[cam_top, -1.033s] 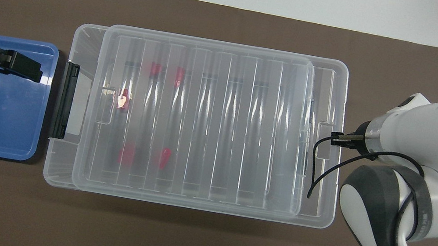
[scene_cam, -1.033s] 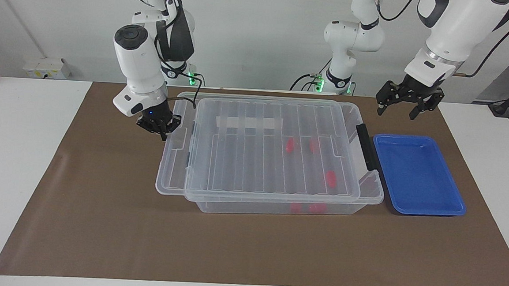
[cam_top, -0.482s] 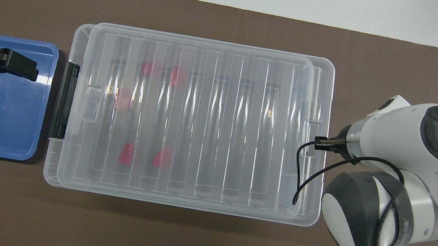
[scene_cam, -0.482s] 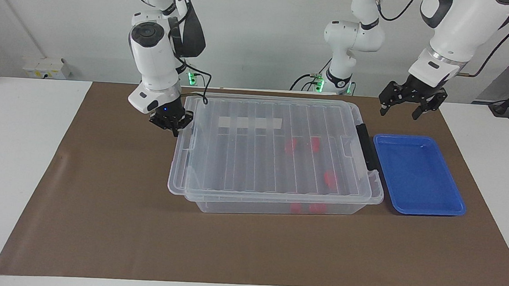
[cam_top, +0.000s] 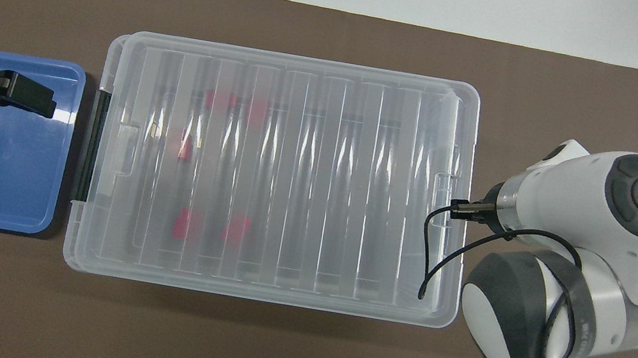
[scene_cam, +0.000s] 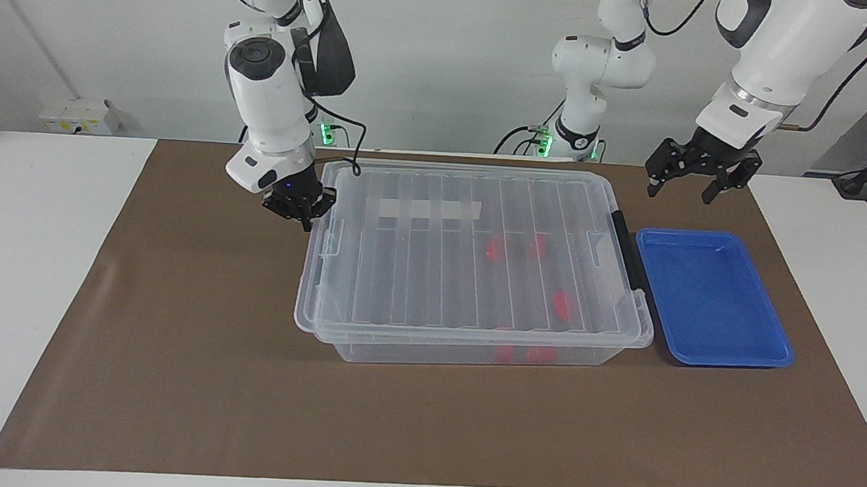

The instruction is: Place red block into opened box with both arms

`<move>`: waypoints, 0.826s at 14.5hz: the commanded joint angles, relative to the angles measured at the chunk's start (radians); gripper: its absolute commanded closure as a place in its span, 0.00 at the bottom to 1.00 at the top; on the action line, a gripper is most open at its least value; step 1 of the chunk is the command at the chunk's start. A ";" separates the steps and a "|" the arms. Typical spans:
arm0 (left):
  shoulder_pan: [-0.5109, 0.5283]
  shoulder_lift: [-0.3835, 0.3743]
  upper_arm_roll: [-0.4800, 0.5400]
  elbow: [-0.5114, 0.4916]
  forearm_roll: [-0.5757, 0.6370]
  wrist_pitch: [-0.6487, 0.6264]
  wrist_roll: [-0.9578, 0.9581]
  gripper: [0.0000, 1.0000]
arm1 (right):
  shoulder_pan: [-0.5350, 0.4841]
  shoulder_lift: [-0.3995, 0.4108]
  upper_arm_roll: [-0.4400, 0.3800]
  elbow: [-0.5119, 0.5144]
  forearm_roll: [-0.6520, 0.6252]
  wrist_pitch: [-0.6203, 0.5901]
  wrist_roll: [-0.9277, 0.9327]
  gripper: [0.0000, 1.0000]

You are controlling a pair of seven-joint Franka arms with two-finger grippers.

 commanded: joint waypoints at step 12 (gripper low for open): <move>0.002 -0.012 0.001 -0.007 0.014 -0.006 0.010 0.00 | -0.003 -0.016 -0.008 0.003 0.018 -0.017 0.018 1.00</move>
